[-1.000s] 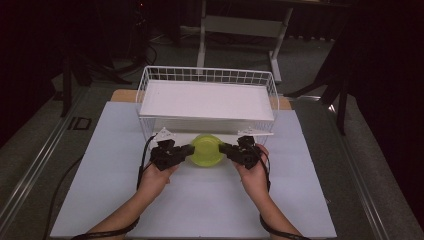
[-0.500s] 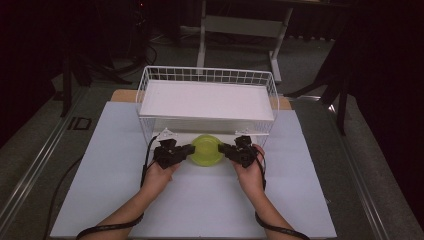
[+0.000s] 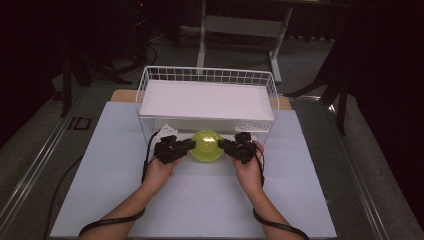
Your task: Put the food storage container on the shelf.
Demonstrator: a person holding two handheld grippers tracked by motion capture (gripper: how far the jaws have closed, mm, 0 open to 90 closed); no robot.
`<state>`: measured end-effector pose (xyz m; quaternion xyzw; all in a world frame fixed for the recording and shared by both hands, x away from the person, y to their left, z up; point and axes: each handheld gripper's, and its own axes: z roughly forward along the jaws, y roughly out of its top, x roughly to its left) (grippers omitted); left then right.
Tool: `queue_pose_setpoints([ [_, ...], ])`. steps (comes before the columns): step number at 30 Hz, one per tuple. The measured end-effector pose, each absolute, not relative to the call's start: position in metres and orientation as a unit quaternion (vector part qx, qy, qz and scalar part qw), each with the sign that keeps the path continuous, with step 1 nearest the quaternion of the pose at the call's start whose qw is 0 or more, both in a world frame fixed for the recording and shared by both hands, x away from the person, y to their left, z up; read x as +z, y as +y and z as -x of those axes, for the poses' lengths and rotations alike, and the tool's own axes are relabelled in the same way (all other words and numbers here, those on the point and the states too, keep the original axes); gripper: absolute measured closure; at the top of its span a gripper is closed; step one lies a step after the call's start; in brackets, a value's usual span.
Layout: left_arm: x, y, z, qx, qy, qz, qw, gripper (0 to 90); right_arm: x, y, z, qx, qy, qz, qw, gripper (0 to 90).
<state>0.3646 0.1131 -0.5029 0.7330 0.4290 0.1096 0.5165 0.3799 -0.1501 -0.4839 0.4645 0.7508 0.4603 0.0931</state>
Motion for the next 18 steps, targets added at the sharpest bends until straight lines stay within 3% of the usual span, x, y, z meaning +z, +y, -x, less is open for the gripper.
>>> queue_pose_setpoints([
  [18, -0.5088, 0.1103, -0.3738, 0.145, 0.462, -0.699, 0.527, 67.0, -0.4927, -0.1429, -0.3855, 0.471, 0.727, -0.479, 0.138, 68.0],
])
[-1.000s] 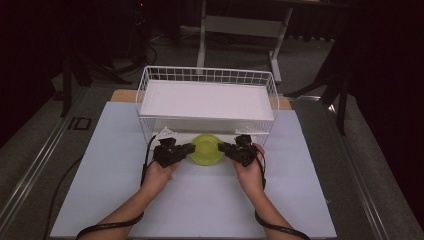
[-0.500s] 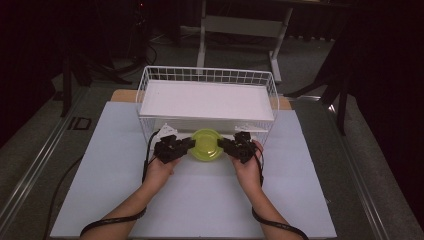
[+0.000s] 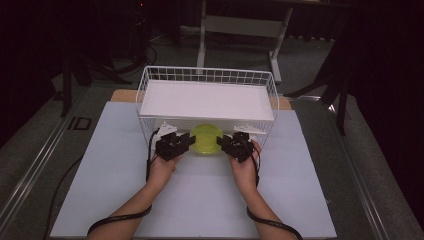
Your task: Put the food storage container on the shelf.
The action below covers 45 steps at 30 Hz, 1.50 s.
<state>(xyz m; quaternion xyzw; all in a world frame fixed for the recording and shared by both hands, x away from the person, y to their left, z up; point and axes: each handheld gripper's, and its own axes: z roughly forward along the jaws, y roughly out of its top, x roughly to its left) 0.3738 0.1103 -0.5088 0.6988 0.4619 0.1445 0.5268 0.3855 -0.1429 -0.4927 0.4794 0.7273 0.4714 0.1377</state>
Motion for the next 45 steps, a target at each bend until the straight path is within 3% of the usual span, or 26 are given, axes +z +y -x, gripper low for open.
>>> queue_pose_setpoints([
  [3, -0.508, 0.109, -0.376, 0.152, 0.458, -0.699, 0.528, 61.4, -0.494, -0.141, -0.389, 0.467, 0.727, -0.483, 0.144, 68.3],
  [9, -0.509, 0.11, -0.383, 0.151, 0.473, -0.693, 0.522, 59.9, -0.497, -0.139, -0.392, 0.477, 0.711, -0.497, 0.14, 66.0],
  [15, -0.507, 0.113, -0.384, 0.152, 0.477, -0.689, 0.524, 56.6, -0.495, -0.136, -0.393, 0.474, 0.713, -0.496, 0.144, 58.7],
  [20, -0.503, 0.119, -0.374, 0.153, 0.47, -0.689, 0.53, 54.7, -0.491, -0.135, -0.385, 0.478, 0.72, -0.475, 0.164, 52.0],
  [31, -0.497, 0.131, -0.333, 0.132, 0.432, -0.709, 0.541, 51.5, -0.478, -0.133, -0.353, 0.486, 0.733, -0.445, 0.164, 50.7],
  [35, -0.496, 0.138, -0.317, 0.125, 0.422, -0.716, 0.541, 46.5, -0.479, -0.131, -0.34, 0.481, 0.739, -0.441, 0.168, 55.4],
  [42, -0.493, 0.154, -0.303, 0.115, 0.431, -0.704, 0.552, 26.7, -0.491, -0.124, -0.33, 0.458, 0.761, -0.427, 0.168, 84.9],
  [45, -0.494, 0.158, -0.301, 0.107, 0.428, -0.704, 0.556, 22.7, -0.496, -0.12, -0.331, 0.454, 0.764, -0.428, 0.162, 89.8],
])
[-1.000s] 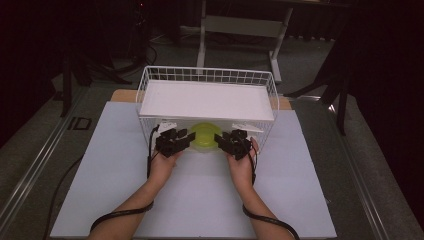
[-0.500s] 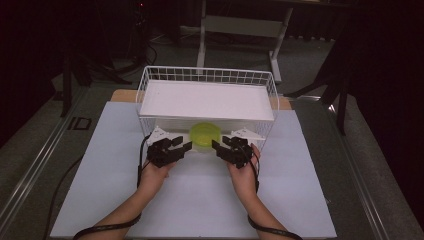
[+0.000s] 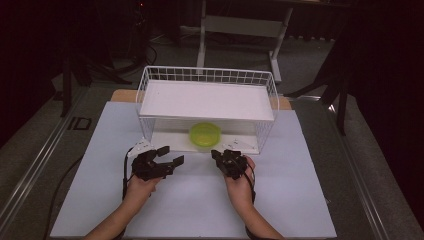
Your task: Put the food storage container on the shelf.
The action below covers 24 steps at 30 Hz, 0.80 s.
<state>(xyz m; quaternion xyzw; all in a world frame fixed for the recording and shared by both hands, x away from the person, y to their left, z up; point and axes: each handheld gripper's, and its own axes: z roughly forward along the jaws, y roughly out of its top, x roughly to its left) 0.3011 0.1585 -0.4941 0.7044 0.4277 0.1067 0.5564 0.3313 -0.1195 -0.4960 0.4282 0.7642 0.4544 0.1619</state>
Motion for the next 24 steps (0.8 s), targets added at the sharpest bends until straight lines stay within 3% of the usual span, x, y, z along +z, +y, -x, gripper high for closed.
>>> queue_pose_setpoints([
  [3, -0.496, 0.159, -0.299, 0.112, 0.417, -0.711, 0.555, 18.2, -0.502, -0.115, -0.335, 0.454, 0.765, -0.43, 0.153, 89.9],
  [7, -0.503, 0.157, -0.298, 0.119, 0.41, -0.713, 0.556, 1.7, -0.51, -0.108, -0.341, 0.445, 0.769, -0.434, 0.15, 89.9],
  [24, -0.51, 0.152, -0.296, 0.121, 0.403, -0.716, 0.558, 1.7, -0.515, -0.093, -0.368, 0.436, 0.768, -0.445, 0.149, 89.8],
])
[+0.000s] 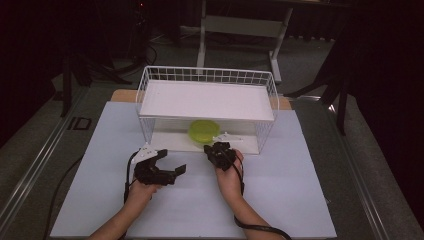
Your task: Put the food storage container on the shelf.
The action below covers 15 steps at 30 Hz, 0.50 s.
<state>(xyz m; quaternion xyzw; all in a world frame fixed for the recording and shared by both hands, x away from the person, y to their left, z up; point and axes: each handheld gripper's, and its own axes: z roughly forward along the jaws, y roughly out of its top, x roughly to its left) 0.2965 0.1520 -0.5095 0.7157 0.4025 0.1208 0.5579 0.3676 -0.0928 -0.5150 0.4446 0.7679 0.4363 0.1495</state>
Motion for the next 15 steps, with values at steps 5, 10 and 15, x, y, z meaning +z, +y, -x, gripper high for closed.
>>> queue_pose_setpoints([
  [5, -0.51, 0.15, -0.295, 0.122, 0.396, -0.719, 0.558, 1.7, -0.517, -0.089, -0.376, 0.433, 0.767, -0.448, 0.153, 89.8],
  [10, -0.509, 0.149, -0.294, 0.122, 0.393, -0.721, 0.557, 1.7, -0.519, -0.089, -0.384, 0.426, 0.765, -0.456, 0.159, 89.7],
  [15, -0.51, 0.149, -0.294, 0.122, 0.389, -0.721, 0.561, 1.7, -0.519, -0.089, -0.389, 0.424, 0.764, -0.459, 0.161, 88.1],
])
